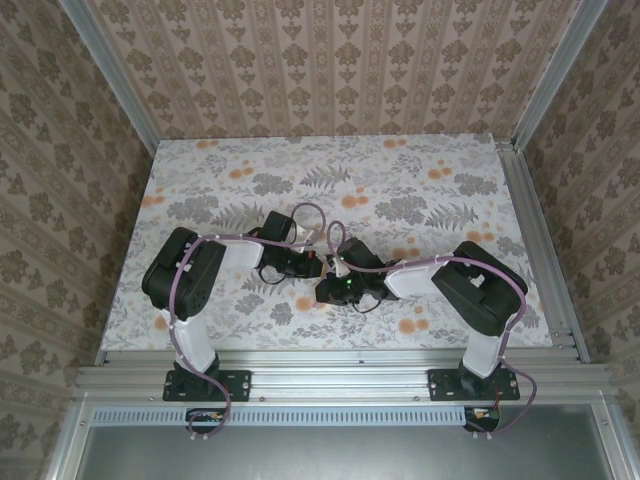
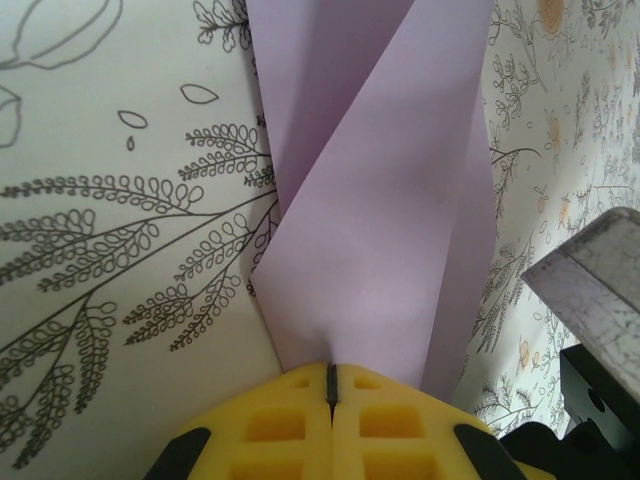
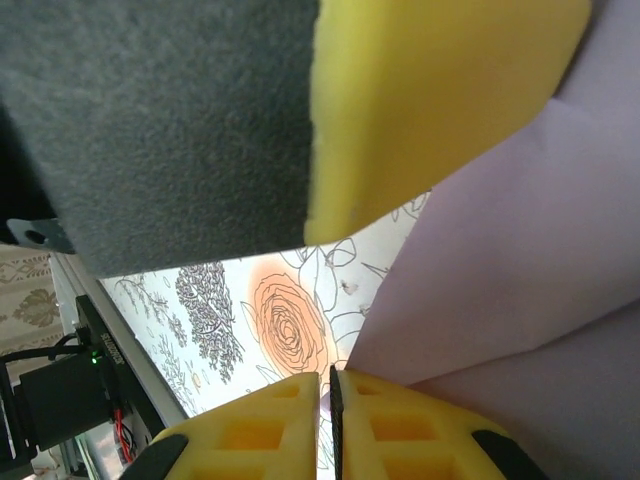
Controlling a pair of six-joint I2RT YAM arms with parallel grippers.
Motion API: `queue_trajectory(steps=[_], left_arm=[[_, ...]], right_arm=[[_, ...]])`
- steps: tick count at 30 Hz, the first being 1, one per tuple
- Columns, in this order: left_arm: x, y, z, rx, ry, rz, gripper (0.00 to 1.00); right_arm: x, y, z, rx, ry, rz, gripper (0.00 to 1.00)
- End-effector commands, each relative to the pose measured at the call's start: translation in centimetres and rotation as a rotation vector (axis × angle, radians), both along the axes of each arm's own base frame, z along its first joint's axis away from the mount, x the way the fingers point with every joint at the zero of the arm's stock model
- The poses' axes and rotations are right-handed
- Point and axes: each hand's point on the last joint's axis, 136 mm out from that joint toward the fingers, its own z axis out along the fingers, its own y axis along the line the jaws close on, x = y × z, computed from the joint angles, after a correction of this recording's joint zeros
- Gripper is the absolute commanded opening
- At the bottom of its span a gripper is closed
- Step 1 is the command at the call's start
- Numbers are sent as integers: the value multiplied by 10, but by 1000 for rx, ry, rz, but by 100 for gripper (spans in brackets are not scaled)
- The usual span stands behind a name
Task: Fold a paper plane with a square sheet of paper (pick it up from the middle)
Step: Fourth fold the wing at the center of the table.
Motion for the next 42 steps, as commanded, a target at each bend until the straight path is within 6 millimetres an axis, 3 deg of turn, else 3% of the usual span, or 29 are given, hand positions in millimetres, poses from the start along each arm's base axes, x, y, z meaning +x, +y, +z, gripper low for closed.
queue_trajectory(steps=[1,8,19,27,30,33,37,42], left_arm=[[-27,35,-67,218,103,19,0],[-27,35,-70,222,107,18,0],[-28,36,-71,224,111,18,0],[-29,37,-75,230,117,13,0],[-29,37,-75,228,118,14,0],[-29,37,-75,228,118,14,0],[-29,36,-72,223,113,12,0],[-28,35,-70,215,109,10,0]], right_arm=[[-4,10,4,21,14,25,15],[-7,14,4,22,17,35,15],[-13,8,-19,-87,47,48,15],[-19,7,-25,-154,57,73,15],[-19,12,-17,-122,49,76,16],[-9,16,6,-42,11,47,15],[6,-1,28,5,-35,-20,15],[21,-28,27,-33,-54,-98,15]])
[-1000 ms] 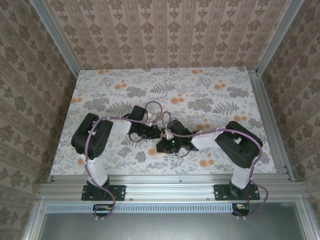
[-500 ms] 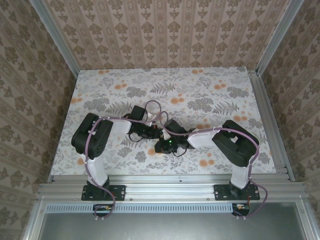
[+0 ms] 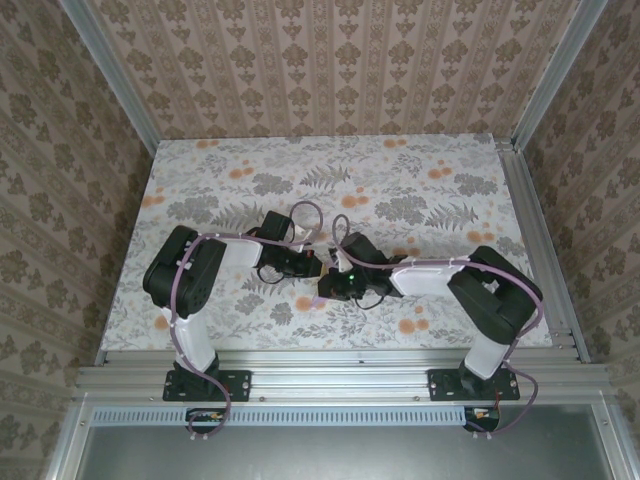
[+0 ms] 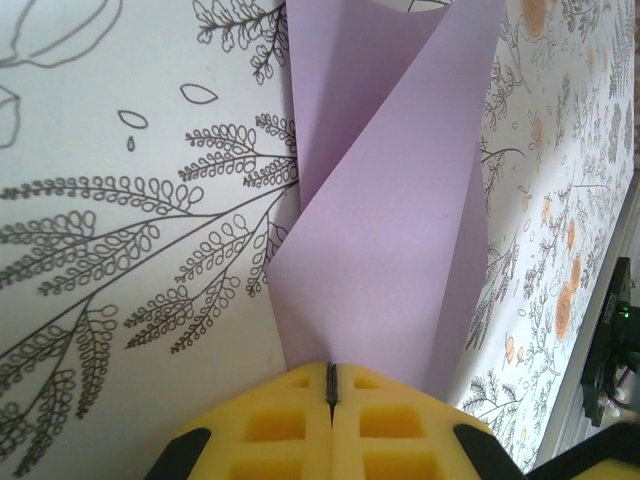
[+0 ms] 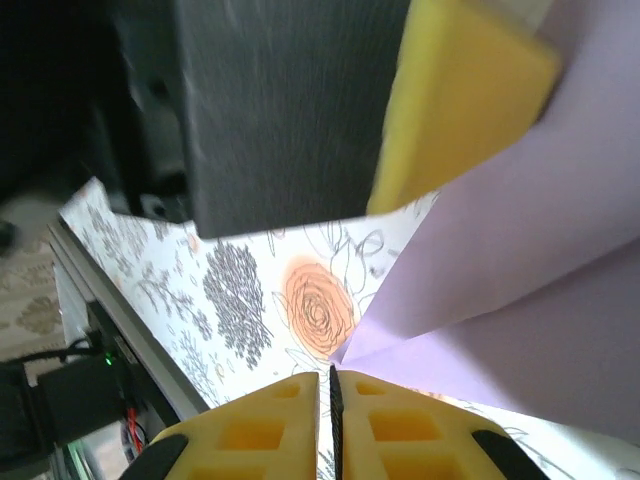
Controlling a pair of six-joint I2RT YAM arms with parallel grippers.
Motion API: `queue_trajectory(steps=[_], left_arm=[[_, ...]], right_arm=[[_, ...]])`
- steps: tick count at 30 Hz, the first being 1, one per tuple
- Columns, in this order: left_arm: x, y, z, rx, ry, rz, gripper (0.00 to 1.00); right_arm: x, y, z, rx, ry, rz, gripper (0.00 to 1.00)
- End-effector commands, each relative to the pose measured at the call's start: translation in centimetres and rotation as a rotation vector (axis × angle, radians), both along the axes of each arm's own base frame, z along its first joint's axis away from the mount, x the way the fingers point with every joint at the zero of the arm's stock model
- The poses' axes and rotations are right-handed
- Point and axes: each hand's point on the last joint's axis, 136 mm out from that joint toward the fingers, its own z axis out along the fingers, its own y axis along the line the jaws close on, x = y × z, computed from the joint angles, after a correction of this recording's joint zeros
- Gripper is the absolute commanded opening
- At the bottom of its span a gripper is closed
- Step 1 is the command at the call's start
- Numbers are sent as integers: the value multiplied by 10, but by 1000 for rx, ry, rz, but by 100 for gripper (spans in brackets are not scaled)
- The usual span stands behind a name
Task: Fold a paper plane with a square sheet of paper (pick it up from the middle)
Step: Fourth fold the wing at the center of the table.
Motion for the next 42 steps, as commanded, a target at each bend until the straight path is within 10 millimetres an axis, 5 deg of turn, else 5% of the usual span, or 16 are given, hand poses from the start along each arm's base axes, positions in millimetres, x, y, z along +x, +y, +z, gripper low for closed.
queue_trajectory(steps=[1,18,31,42], left_arm=[[-27,34,-68,243,83,12,0],[-22,31,-58,230,66,15,0],[-21,30,-57,236,65,11,0],[-22,32,-56,239,64,10,0]], right_arm=[[13,-18,-1,-21,-18,-71,14],[63,-29,-22,-47,-31,-154,14],[53,-20,11,31,-53,-131,14],[56,-20,-24,-44,-3,-141,14]])
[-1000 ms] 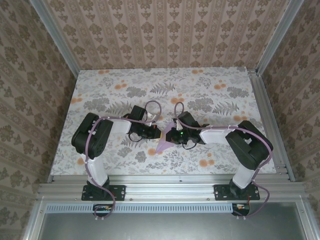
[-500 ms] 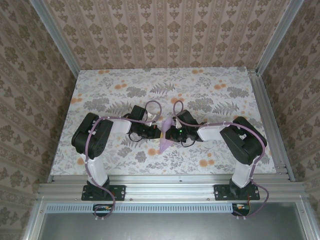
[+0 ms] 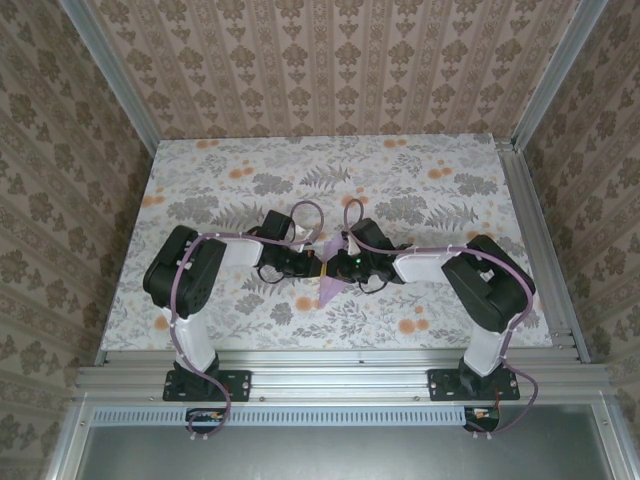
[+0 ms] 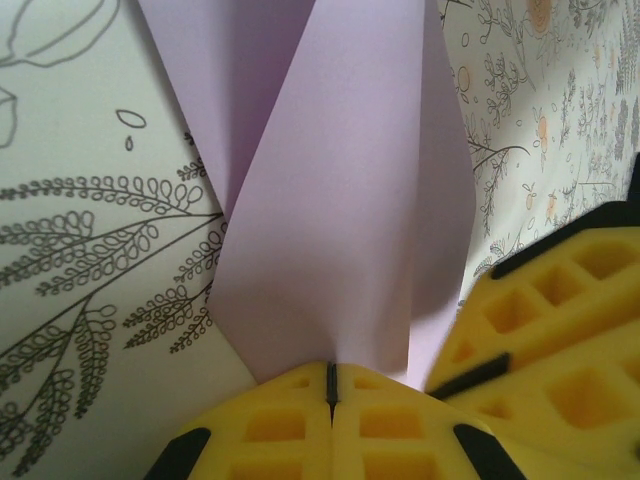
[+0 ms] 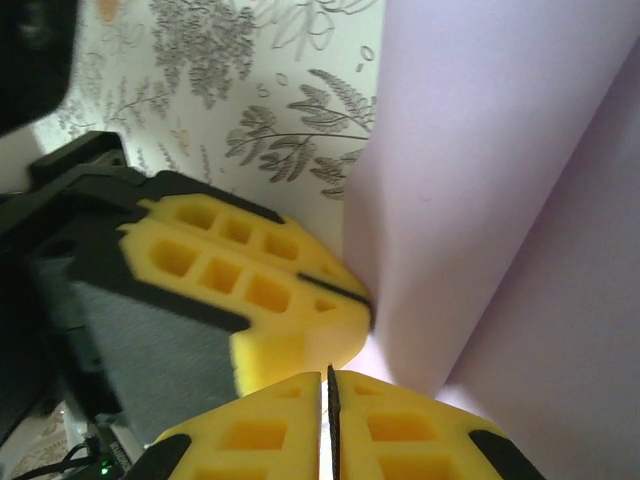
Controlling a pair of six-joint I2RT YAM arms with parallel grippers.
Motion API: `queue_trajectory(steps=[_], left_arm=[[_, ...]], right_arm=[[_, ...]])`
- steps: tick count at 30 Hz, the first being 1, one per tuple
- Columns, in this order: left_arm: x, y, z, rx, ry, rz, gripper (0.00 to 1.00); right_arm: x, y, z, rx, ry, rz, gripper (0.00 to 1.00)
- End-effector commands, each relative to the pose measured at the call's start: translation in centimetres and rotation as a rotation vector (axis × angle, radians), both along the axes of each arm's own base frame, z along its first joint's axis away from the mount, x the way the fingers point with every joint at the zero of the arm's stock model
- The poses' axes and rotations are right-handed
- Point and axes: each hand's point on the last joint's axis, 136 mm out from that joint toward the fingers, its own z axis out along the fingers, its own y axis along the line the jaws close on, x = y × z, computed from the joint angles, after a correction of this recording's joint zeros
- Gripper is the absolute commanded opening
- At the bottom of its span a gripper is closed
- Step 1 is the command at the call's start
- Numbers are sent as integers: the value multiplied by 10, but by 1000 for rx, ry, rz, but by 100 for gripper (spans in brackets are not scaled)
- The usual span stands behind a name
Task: Fold a paper plane with a square sheet of paper (pick it up from the middle)
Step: Fourth fold the wing at the center of the table.
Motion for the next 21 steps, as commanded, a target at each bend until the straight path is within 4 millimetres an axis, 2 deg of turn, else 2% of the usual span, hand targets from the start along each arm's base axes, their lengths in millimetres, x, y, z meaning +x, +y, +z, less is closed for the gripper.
queue_trajectory(steps=[1,9,14,17,21], left_arm=[[-23,31,-57,229,67,16,0],[-21,30,-54,225,62,13,0],[-18,28,-47,215,50,14,0],[-15,24,-33,191,31,18,0],[-8,16,-2,147,-20,23,0]], right_arm=[[2,0,-12,-32,17,0,14],[2,-18,-32,-149,39,-21,13],[-1,-19,-42,-156,73,-20,13],[-4,-21,-47,-165,98,-19,13],[-8,-24,-51,-169,127,-19,13]])
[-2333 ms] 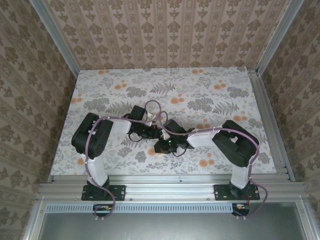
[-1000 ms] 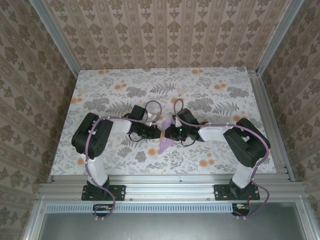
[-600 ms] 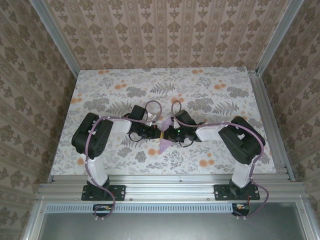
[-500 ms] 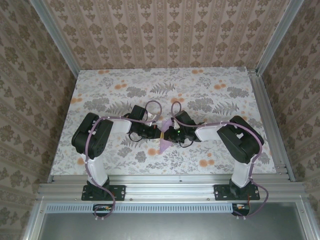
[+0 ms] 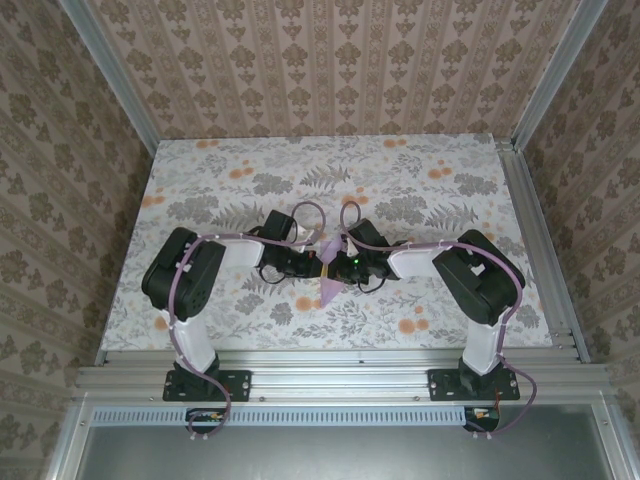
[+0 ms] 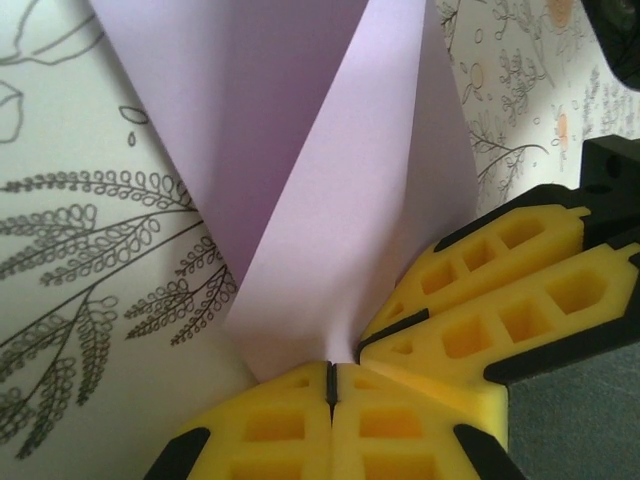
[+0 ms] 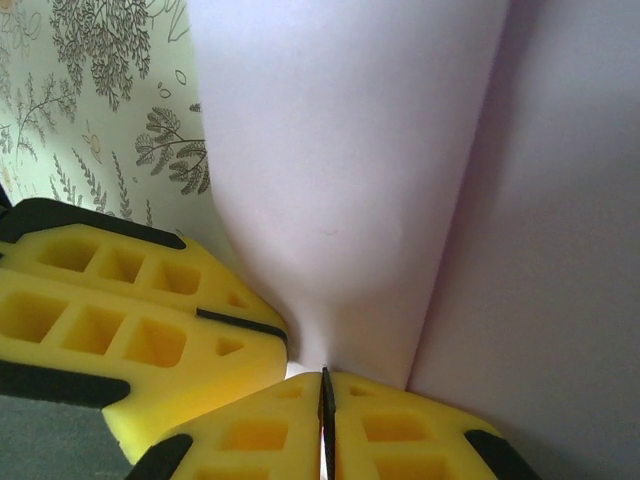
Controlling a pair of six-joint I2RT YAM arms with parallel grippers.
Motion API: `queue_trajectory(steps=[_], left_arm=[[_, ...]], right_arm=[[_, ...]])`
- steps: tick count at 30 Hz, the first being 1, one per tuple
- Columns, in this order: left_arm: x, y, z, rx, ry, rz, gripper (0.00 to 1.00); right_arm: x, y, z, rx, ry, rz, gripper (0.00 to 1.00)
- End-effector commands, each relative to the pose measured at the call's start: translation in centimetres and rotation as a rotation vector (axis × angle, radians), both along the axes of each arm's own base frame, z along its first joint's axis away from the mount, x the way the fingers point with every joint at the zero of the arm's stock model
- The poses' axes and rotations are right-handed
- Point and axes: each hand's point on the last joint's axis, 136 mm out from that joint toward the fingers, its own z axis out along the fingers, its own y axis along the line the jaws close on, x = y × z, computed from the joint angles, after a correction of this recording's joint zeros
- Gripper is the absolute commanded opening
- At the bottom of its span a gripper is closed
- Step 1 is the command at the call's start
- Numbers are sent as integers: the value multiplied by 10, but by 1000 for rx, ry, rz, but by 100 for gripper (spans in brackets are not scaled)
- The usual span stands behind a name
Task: Fold a paper plane with a square sheet of paper (pick it up from the middle)
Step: Fourth fold the wing at the center of the table.
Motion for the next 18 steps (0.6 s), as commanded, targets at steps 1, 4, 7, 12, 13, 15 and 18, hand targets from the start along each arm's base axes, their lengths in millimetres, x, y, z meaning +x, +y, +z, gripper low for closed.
queue_trajectory(steps=[1,4,7,12,13,15,18], left_arm=[[-5,13,5,85,-6,16,0],[-1,8,31,58,-51,18,0],[-4,6,48,38,-73,22,0],[-26,-1,50,28,-63,9,0],[-32,-3,48,30,-58,8,0],[-41,-6,43,27,-56,17,0],[-51,-10,34,23,-46,27,0]], right_arm=[[-12,-17,-31,-91,85,-13,13],[-14,-16,-33,-87,95,-10,13],[-13,-13,-31,-63,97,-10,13],[-12,-7,-28,-4,108,-18,13],[-13,-6,-26,4,111,-18,13],[-13,-5,-24,24,123,-28,13],[-13,-3,-22,44,134,-33,13]])
